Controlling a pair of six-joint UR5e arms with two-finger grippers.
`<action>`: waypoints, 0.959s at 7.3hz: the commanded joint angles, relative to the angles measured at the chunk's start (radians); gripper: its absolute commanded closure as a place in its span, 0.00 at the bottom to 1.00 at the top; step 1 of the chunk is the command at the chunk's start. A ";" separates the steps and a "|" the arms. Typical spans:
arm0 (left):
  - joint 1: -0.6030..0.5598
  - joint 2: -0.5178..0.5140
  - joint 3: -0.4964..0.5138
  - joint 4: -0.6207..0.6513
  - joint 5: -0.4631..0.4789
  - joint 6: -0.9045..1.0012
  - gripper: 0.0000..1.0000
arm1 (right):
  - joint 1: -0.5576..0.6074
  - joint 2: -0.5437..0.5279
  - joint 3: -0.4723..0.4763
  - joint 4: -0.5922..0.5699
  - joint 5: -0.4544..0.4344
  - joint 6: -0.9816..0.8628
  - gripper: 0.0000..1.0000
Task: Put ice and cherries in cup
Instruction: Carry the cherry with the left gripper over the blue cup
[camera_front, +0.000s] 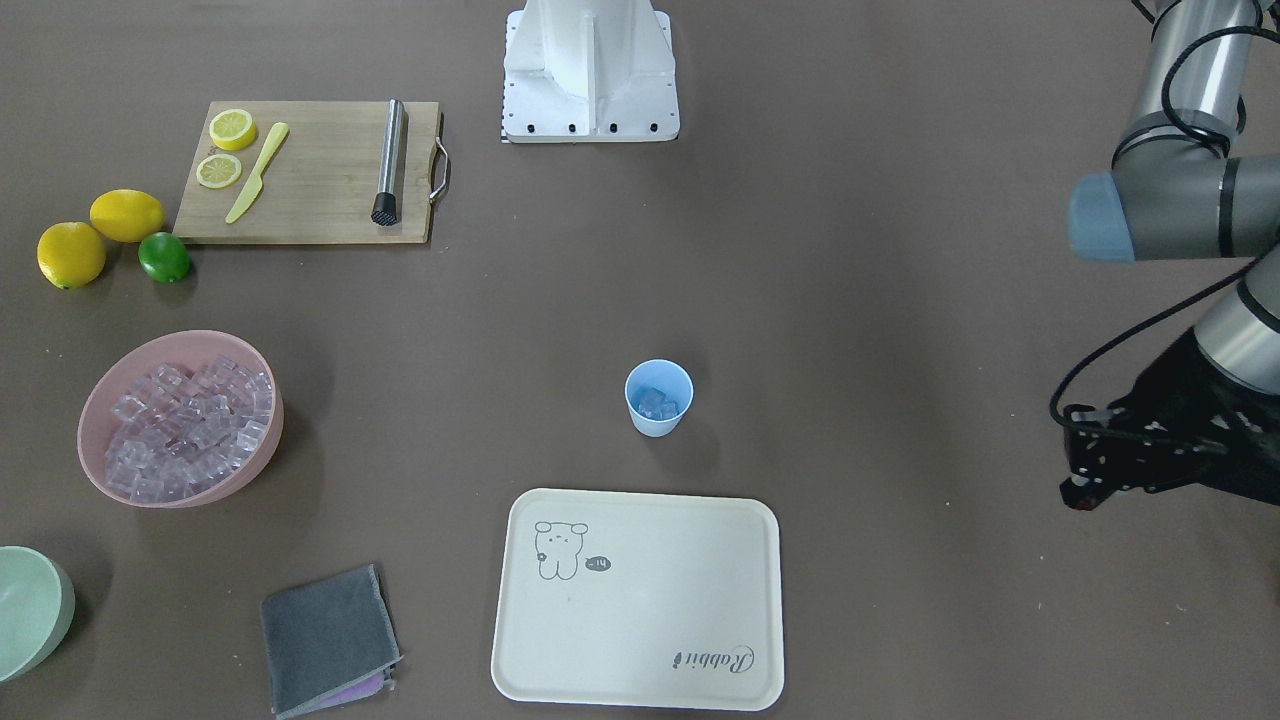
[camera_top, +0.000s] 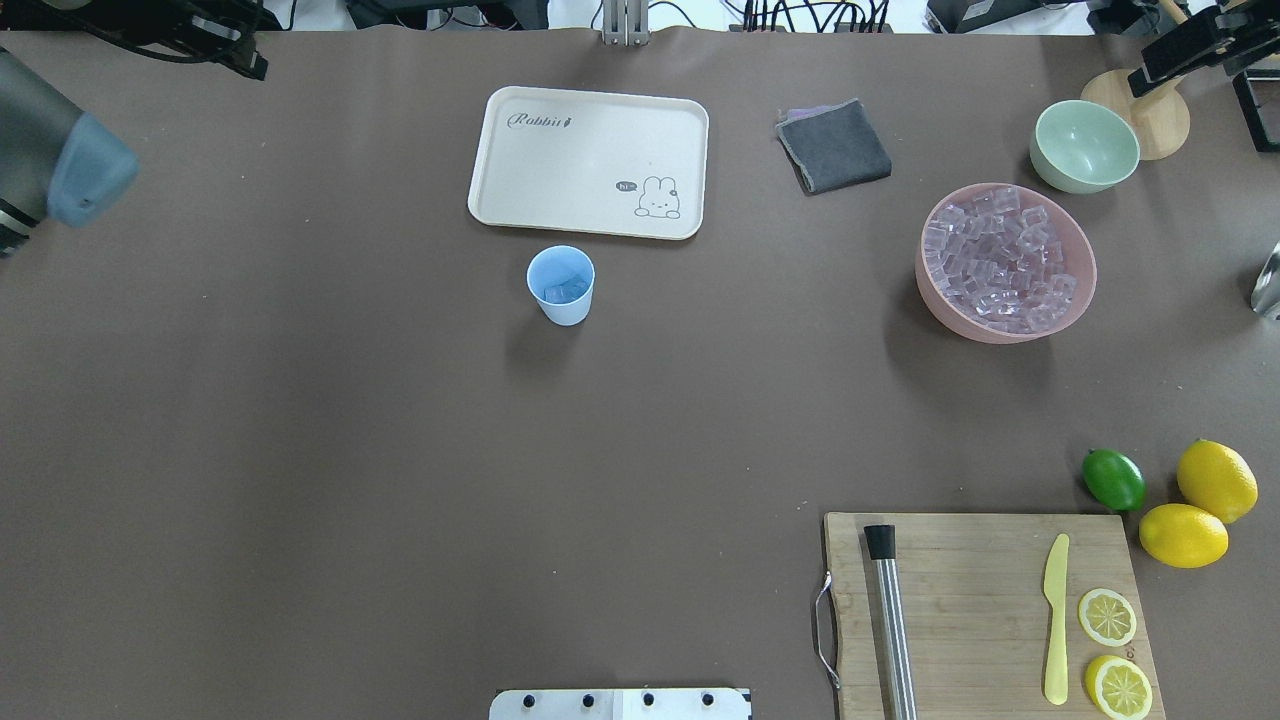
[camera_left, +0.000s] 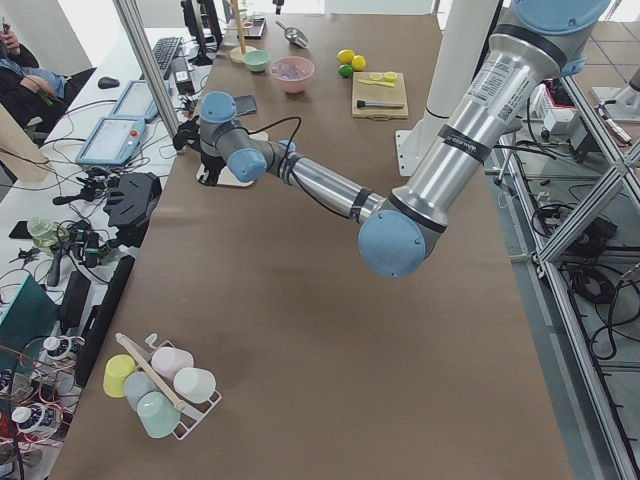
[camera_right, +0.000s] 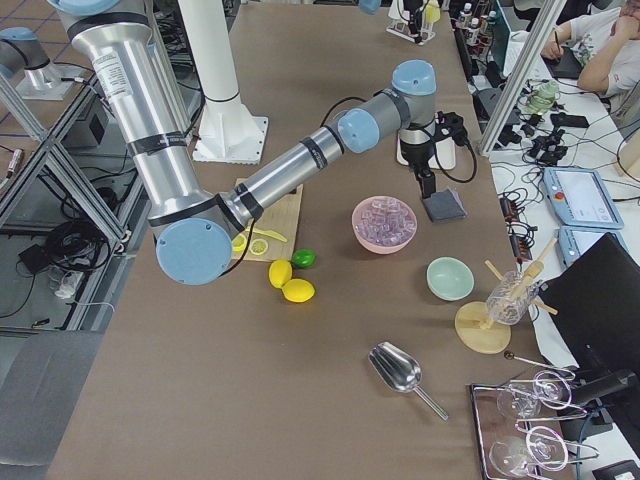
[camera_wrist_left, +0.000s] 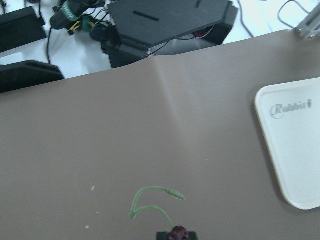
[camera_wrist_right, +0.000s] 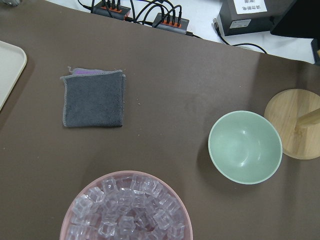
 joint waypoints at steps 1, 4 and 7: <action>0.128 -0.016 -0.013 -0.169 0.015 -0.117 1.00 | -0.003 -0.001 0.000 0.000 0.001 0.004 0.00; 0.382 -0.056 -0.014 -0.318 0.303 -0.284 1.00 | -0.014 -0.001 -0.002 0.000 0.001 0.011 0.00; 0.548 -0.067 -0.007 -0.384 0.501 -0.297 1.00 | -0.016 -0.028 0.000 0.001 -0.009 0.011 0.00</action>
